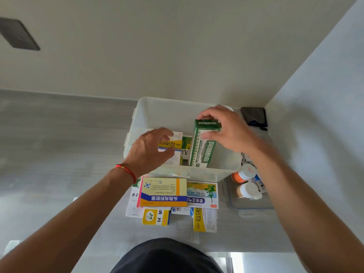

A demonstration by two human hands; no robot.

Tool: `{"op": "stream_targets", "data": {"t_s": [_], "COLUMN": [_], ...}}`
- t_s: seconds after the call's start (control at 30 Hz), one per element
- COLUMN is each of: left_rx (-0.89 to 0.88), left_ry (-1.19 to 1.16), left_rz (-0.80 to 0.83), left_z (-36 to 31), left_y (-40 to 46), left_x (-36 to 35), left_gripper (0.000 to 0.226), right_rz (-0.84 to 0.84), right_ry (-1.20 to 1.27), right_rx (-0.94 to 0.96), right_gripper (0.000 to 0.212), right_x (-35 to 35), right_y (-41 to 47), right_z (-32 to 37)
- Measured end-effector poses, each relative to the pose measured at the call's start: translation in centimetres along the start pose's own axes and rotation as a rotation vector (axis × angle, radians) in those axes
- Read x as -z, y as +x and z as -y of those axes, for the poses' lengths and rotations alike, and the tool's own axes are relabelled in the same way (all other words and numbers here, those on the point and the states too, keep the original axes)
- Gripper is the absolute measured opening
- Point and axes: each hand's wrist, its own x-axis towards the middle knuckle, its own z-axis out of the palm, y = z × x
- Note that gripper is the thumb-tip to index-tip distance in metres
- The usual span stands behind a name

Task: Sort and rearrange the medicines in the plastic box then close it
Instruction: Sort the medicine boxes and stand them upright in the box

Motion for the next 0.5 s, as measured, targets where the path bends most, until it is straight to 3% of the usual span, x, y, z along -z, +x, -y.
{"op": "stream_targets", "data": {"t_s": [0.13,0.27,0.37,0.5], "left_rx": [0.020,-0.006,0.050,0.214], "left_ry": [-0.369,-0.670,-0.934,-1.176], "left_rz": [0.133,-0.023,-0.126,-0.268], "left_z": [-3.6,-6.3,-6.8,-4.9], "left_y": [0.8,0.5,-1.0,-3.9], "left_x": [0.0,0.4,2.2,5.6], "left_gripper": [0.051,0.032,0.030,0.041], "right_rz": [-0.043,-0.117,-0.181,-0.031], "right_ry": [0.205,0.355,0.348,0.222], "right_rx": [0.141,0.264,0.230,0.253], "right_gripper": [0.038,0.041,0.056,0.077], "right_x": [4.2,4.7,3.6,-0.2], "right_y": [-0.1,0.6,0.9,0.4], "right_z": [3.5,6.6,7.5,9.0]}}
